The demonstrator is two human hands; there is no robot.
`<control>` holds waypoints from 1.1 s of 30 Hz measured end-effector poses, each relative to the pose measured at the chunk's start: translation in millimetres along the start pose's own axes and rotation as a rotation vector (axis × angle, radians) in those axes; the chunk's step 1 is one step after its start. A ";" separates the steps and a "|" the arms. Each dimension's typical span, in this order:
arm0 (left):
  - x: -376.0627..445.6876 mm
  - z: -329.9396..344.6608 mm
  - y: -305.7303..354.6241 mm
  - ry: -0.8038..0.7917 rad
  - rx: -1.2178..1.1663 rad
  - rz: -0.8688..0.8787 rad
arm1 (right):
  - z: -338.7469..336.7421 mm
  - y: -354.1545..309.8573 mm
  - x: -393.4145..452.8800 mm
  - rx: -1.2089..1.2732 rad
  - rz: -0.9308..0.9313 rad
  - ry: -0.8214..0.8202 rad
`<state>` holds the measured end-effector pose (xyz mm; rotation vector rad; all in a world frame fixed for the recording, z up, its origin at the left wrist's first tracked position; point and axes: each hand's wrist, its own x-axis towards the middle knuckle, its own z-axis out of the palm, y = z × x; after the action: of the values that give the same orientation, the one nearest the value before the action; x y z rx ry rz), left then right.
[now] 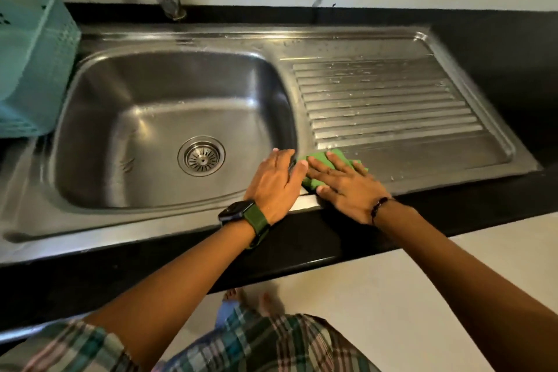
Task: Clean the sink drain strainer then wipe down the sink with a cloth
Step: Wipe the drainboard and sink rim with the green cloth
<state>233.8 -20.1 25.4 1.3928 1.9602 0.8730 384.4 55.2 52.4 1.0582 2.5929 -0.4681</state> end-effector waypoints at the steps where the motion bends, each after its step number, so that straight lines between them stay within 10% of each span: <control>1: -0.9 -1.0 -1.5 -0.009 -0.005 0.010 | -4.1 7.6 2.7 -0.012 0.028 -0.016; 12: -1.9 0.6 1.4 -0.067 0.043 0.055 | 12.1 -64.6 -8.8 0.087 0.076 0.153; 24: -9.3 -7.5 -3.2 -0.216 0.075 0.141 | -9.7 59.3 -15.3 0.086 0.332 0.144; 33: 11.0 -1.2 25.6 -0.155 -0.163 0.095 | 4.8 -8.2 5.0 0.210 0.400 0.288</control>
<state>244.4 -3.6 45.3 1.4230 1.6813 0.9173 375.9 50.8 47.6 1.7863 2.5032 -0.5263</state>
